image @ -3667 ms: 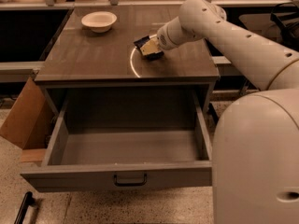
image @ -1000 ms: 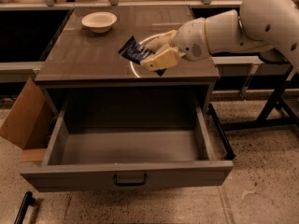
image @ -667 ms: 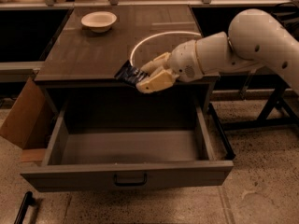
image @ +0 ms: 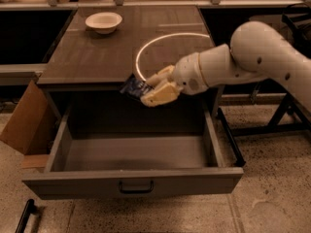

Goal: Place rxbar blueberry into top drawer

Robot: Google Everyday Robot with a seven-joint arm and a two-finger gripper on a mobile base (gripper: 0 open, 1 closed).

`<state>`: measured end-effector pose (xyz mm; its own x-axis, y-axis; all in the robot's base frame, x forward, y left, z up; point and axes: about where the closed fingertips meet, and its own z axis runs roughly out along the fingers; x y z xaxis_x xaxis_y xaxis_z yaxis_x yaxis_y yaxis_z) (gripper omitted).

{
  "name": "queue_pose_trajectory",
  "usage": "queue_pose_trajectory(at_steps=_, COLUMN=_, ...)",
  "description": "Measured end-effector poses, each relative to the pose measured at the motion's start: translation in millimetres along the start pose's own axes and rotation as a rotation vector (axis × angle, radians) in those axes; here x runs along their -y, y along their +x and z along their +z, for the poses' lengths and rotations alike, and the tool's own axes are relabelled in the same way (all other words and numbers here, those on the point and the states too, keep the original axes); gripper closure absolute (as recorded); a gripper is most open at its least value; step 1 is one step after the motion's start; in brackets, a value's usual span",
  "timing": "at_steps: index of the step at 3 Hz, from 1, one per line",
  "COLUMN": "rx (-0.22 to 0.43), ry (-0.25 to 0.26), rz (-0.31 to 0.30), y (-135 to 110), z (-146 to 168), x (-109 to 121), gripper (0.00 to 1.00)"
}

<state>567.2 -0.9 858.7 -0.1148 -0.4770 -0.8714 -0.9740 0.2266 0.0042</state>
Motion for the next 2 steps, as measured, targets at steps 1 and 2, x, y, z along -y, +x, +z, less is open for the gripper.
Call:
queue_pose_trajectory(at_steps=1, rx=-0.035, ry=-0.025, rz=0.066, y=40, z=24, x=-7, gripper=1.0)
queue_pose_trajectory(at_steps=2, rx=-0.1, ry=-0.056, rz=0.129, y=84, z=54, x=-12, gripper=1.0)
